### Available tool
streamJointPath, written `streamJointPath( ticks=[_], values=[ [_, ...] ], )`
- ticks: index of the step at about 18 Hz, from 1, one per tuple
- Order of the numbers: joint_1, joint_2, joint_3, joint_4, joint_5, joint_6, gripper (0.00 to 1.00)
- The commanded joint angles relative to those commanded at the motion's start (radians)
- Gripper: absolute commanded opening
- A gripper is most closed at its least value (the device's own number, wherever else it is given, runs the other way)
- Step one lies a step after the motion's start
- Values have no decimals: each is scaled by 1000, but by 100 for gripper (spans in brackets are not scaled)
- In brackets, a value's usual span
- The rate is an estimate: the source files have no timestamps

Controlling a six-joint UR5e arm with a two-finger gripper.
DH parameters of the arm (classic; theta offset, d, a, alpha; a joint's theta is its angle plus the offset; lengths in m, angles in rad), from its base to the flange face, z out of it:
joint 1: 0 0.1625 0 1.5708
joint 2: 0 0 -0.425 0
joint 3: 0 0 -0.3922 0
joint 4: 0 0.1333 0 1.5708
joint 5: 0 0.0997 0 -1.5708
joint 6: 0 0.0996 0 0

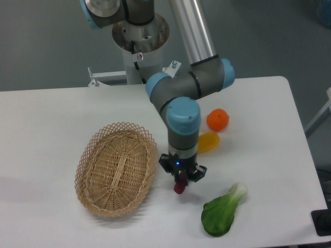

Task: Place the sweet potato on the table
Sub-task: 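Carry the held purple sweet potato toward the table beside the basket, then lower the sweet potato onto the table and open the gripper, then lift the open gripper up and away from the sweet potato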

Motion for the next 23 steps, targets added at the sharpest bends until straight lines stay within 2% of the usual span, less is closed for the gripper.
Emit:
streamJointPath(
  ticks=[4,5,6,8,9,15,19,23],
  values=[
    [-3,0,3,2,-3,0,24],
    [-3,0,3,2,-3,0,28],
    [-3,-2,8,2,-3,2,45],
    [-3,1,18,2,-3,2,93],
    [-2,5,29,2,0,2,100],
    [11,9,127,-8,3,-5,100],
    [51,9,234,-20,2,3,100],
    [113,29,278,-49,-5,63,100]
  ],
)
